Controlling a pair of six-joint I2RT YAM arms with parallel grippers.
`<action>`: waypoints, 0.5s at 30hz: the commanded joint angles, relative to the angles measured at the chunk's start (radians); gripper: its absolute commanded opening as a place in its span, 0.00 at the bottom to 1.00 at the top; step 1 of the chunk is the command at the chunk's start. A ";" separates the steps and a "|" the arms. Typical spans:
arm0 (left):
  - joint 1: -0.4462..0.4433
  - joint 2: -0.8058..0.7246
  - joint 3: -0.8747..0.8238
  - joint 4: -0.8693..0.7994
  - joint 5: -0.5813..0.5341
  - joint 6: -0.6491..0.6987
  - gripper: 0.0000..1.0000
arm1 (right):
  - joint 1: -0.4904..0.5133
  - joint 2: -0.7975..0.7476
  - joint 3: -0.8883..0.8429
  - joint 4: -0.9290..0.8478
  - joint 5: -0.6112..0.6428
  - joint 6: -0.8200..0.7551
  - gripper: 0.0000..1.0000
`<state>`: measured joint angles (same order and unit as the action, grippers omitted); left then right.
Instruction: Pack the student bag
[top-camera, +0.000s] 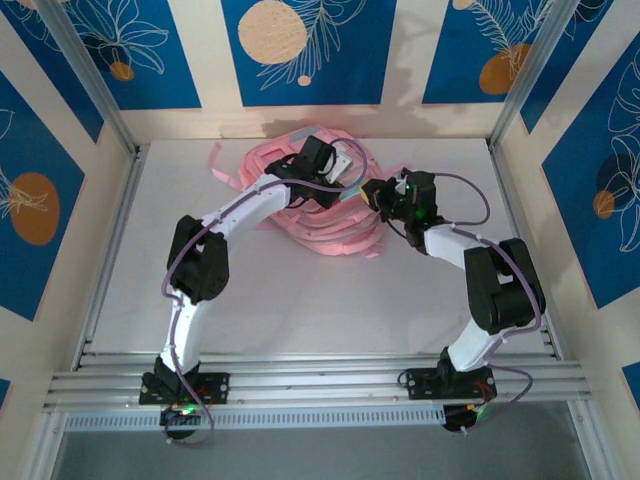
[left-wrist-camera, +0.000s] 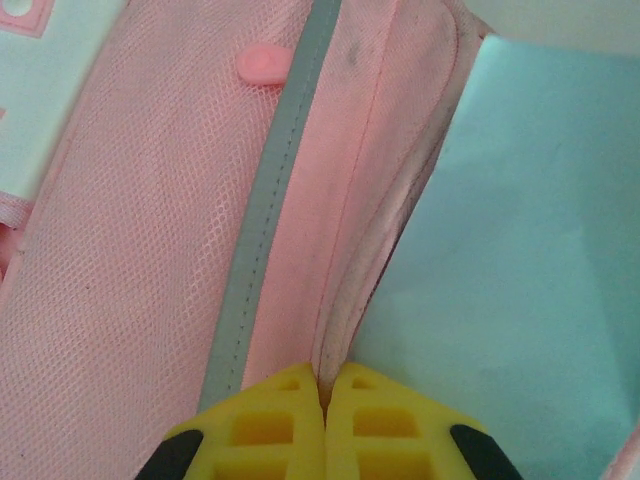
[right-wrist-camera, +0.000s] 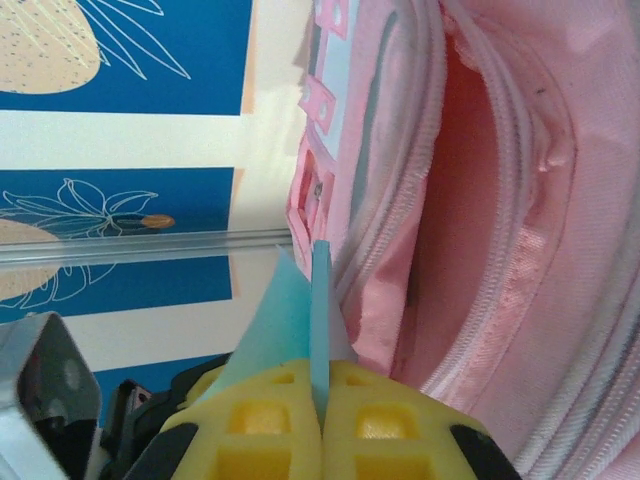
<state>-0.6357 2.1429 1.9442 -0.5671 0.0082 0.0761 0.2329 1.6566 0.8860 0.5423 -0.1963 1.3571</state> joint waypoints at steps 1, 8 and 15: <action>0.039 -0.026 0.015 0.013 -0.028 -0.015 0.00 | 0.012 -0.003 0.055 -0.054 0.013 -0.024 0.00; 0.045 -0.026 0.003 0.022 -0.023 -0.030 0.00 | 0.023 0.111 0.019 0.060 -0.001 0.083 0.00; 0.050 -0.026 0.001 0.024 -0.020 -0.030 0.00 | 0.051 0.094 -0.006 0.010 0.077 0.084 0.00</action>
<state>-0.6086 2.1426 1.9430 -0.5735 0.0093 0.0574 0.2687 1.7580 0.8997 0.5915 -0.1791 1.4300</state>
